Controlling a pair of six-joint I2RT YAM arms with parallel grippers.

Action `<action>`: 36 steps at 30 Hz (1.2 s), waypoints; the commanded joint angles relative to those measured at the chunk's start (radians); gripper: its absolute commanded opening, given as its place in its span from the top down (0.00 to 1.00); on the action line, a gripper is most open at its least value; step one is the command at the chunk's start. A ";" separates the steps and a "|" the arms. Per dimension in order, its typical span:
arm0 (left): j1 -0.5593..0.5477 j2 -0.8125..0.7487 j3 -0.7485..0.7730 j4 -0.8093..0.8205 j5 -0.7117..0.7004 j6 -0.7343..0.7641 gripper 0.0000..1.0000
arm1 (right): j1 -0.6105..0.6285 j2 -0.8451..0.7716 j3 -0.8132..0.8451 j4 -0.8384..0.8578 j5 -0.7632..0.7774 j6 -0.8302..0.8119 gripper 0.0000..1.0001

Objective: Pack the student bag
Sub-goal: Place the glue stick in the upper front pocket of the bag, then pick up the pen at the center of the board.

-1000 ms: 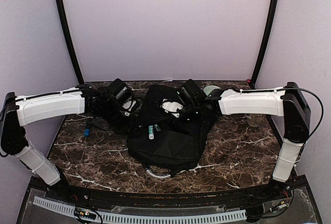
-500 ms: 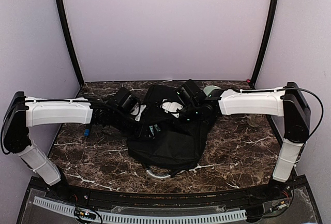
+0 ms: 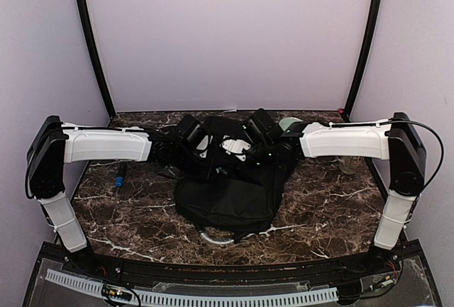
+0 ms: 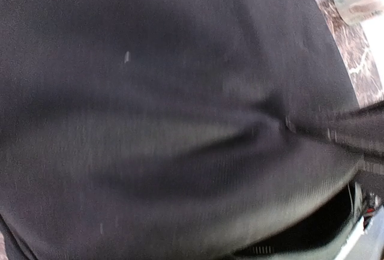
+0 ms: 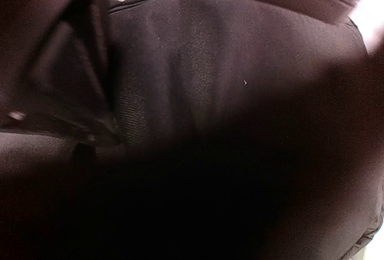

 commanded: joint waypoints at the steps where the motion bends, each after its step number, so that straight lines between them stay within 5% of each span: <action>1: 0.005 0.036 0.064 0.046 -0.155 0.024 0.87 | 0.030 -0.029 0.007 0.006 -0.076 -0.001 0.99; 8: 0.000 -0.034 -0.093 0.305 -0.080 -0.032 0.79 | 0.031 -0.034 0.006 0.006 -0.073 -0.001 0.99; 13: -0.023 -0.200 -0.209 0.337 -0.050 0.031 0.74 | 0.030 -0.031 0.005 0.007 -0.073 -0.001 0.99; 20: -0.025 -0.413 -0.271 0.135 -0.056 0.122 0.70 | 0.030 -0.037 0.007 0.007 -0.075 -0.002 0.99; 24: -0.025 -0.494 -0.222 -0.034 -0.304 0.135 0.65 | 0.030 -0.031 0.007 0.007 -0.074 -0.002 0.99; 29: -0.004 -0.501 -0.175 -0.194 -0.551 0.117 0.43 | 0.030 -0.028 0.007 0.006 -0.085 -0.001 0.99; 32: 0.087 -0.483 -0.172 -0.301 -0.639 0.023 0.34 | 0.030 -0.029 0.006 0.005 -0.087 -0.001 0.99; 36: 0.305 -0.500 -0.287 -0.293 -0.556 -0.026 0.33 | 0.031 -0.033 0.003 0.006 -0.086 -0.003 0.99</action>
